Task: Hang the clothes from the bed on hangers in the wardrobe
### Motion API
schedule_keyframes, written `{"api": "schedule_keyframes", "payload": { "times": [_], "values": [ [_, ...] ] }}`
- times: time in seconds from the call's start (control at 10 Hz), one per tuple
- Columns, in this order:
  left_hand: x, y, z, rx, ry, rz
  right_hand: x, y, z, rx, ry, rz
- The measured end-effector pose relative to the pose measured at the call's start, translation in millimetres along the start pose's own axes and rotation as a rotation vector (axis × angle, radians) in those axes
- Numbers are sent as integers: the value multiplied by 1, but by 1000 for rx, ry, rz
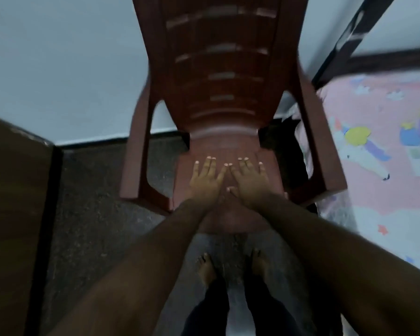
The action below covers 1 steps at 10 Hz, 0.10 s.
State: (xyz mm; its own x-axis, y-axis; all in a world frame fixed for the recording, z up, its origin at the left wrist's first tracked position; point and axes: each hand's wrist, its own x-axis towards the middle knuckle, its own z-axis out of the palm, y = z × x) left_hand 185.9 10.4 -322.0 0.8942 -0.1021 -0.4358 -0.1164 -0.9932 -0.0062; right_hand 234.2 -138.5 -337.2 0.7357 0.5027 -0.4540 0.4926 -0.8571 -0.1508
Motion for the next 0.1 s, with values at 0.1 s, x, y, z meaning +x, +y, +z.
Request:
{"api": "schedule_keyframes", "payload": {
  "times": [0.1],
  "values": [
    [3, -12, -85, 46, 170, 12, 7, 0, -95, -3, 144, -19]
  ]
}}
